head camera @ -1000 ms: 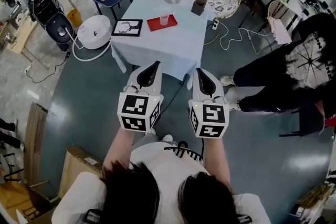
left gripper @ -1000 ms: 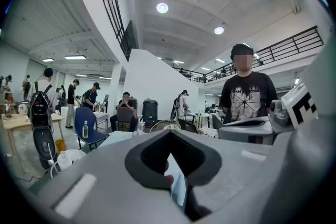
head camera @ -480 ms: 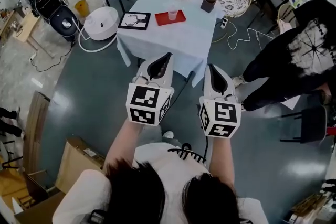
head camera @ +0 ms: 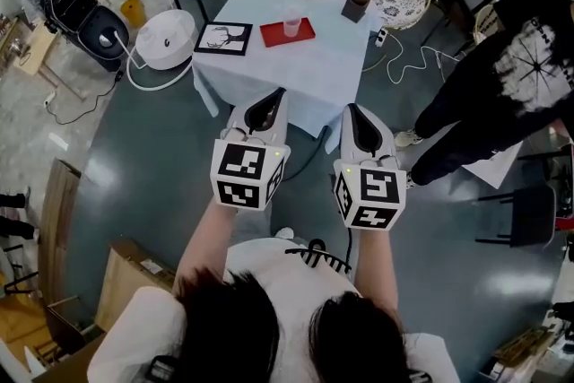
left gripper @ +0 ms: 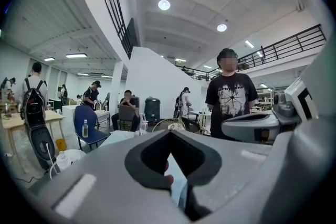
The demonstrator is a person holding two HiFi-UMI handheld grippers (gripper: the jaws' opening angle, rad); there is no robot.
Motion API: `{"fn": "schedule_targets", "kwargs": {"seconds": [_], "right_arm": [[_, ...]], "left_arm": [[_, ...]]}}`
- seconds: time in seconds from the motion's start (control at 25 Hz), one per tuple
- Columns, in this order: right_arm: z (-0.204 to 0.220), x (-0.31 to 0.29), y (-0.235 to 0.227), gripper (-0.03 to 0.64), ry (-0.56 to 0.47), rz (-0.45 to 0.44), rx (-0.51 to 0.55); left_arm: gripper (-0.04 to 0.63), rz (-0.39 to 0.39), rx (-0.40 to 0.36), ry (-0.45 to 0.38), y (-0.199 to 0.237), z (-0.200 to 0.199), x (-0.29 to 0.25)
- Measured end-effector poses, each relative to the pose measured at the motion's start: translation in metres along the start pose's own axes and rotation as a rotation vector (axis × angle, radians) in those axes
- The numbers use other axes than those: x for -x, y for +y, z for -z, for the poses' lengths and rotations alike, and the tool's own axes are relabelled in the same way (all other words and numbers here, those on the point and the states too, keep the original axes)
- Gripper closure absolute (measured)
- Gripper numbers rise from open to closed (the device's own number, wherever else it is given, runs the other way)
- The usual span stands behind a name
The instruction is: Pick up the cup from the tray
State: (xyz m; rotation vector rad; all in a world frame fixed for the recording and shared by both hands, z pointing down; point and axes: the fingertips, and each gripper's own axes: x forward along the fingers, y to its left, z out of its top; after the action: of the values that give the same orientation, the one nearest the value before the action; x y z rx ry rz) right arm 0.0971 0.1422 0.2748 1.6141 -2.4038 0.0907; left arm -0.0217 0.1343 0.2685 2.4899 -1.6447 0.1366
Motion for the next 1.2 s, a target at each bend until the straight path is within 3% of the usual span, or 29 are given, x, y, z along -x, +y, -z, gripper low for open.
{"fn": "schedule_targets", "kwargs": {"seconds": [0.36,0.68,1.2], "right_arm": [[-0.005,-0.084,-0.015,0.580,0.028,0.008,-0.022],[-0.011,-0.160,-0.006,0.524,0.085,-0.026,-0.025],[-0.024,-0.264,-0.001,0.427,0.088,-0.020,-0.032]], "left_arm": [[0.595,0.007,0.007,0.024,0.056,-0.003,-0.077],[0.595,0.038,0.002,0.079,0.100,-0.006,-0.134],[0.595,0.102,-0.004,0.117,0.174,-0.006,-0.213]]}}
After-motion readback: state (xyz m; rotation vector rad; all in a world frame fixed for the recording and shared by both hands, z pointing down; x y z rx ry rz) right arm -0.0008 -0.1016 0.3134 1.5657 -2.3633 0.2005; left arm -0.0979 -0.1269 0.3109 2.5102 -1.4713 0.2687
